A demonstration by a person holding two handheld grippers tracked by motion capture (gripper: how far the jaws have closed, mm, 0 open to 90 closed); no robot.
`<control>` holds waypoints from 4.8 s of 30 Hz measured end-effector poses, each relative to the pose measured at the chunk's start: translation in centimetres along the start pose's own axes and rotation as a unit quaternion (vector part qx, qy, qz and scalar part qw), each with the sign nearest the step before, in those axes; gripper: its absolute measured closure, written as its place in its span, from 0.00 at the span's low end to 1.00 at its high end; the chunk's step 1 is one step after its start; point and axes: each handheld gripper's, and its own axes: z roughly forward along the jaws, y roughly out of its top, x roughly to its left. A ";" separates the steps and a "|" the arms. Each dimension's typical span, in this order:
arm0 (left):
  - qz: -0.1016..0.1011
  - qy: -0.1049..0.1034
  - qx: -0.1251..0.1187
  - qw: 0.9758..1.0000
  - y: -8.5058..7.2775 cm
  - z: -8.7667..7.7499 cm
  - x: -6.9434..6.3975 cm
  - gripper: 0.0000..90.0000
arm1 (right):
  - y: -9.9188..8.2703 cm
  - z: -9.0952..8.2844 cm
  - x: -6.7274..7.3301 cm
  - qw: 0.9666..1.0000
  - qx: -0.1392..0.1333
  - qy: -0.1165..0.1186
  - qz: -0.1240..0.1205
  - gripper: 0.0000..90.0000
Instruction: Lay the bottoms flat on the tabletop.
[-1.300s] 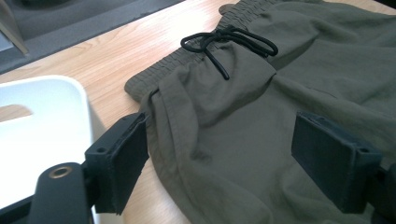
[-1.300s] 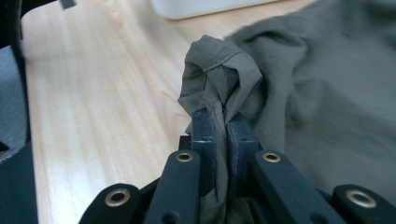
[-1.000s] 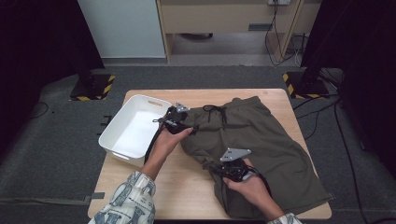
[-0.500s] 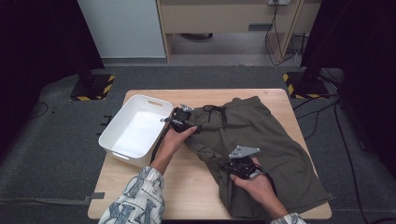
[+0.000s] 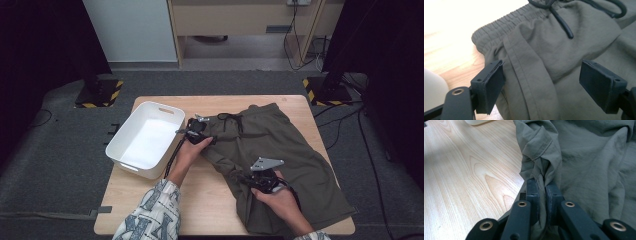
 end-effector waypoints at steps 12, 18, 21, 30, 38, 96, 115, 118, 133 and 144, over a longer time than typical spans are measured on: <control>-0.026 0.012 0.019 0.999 -1.0 1.4 1.0 0.14 | -0.4 -0.3 -0.3 1.000 0.001 0.000 0.003 0.93; -0.018 0.019 0.030 0.999 -1.5 2.0 1.4 0.13 | -0.4 -0.2 -0.2 1.000 0.001 0.000 0.004 0.93; -0.013 0.021 0.029 0.999 -1.5 2.2 1.2 0.11 | -0.4 -0.2 -0.2 1.000 0.002 0.000 0.005 0.93; -0.003 0.005 0.001 1.000 -1.5 2.0 0.6 0.38 | -0.4 -0.1 -0.2 1.000 0.001 0.000 0.007 0.93; -0.004 -0.011 -0.022 1.000 -1.4 1.3 0.4 0.89 | -0.3 -0.1 -0.2 1.000 -0.003 -0.001 0.008 0.93; -0.018 -0.055 -0.117 0.991 3.6 -10.8 4.5 0.95 | 6.9 -3.0 2.8 0.997 -0.081 -0.007 0.004 0.93; -0.032 -0.046 -0.151 0.987 2.6 -14.9 6.5 0.95 | 8.9 -2.5 6.2 0.996 -0.087 0.021 -0.022 0.93; -0.035 -0.047 -0.155 0.986 2.5 -15.6 6.8 0.95 | 9.3 -2.5 6.8 0.995 -0.088 0.026 -0.027 0.93; -0.021 -0.049 -0.134 0.990 6.2 -14.5 5.8 0.94 | 12.1 -8.2 6.6 0.991 -0.129 0.019 -0.039 0.93; -0.017 -0.072 -0.110 0.991 9.5 -8.9 3.0 0.93 | 9.9 -10.9 1.6 0.992 -0.124 -0.017 0.001 0.93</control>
